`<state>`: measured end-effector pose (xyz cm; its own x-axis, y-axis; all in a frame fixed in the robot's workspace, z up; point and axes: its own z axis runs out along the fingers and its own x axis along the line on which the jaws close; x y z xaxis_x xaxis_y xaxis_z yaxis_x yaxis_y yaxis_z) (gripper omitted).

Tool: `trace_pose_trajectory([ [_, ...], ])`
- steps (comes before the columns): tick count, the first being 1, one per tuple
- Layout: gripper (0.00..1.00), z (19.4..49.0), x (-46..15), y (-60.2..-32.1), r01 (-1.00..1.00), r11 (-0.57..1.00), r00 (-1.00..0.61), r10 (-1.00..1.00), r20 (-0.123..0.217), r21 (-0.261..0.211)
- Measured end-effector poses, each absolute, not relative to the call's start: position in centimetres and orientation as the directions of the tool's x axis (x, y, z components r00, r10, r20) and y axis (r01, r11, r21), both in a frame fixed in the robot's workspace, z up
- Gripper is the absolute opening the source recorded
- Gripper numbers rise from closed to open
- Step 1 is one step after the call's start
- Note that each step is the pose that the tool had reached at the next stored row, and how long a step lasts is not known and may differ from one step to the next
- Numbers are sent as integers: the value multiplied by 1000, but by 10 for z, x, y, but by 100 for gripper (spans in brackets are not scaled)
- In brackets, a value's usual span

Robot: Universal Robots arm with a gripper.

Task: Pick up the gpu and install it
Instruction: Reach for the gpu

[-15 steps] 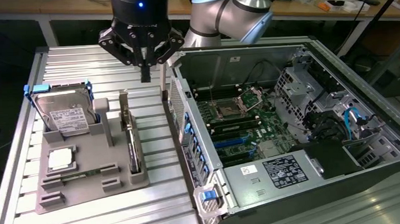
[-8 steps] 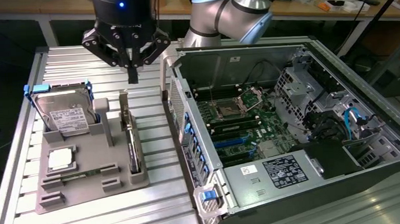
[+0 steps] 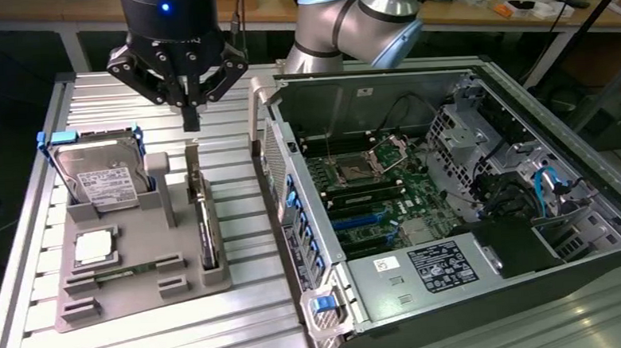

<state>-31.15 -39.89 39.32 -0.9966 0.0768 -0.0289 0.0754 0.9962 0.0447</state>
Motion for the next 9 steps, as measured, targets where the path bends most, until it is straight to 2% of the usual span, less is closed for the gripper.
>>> trace_pose_trajectory([
  [9,11,393,-325,-399,75,996,-997,77,-29,45],
])
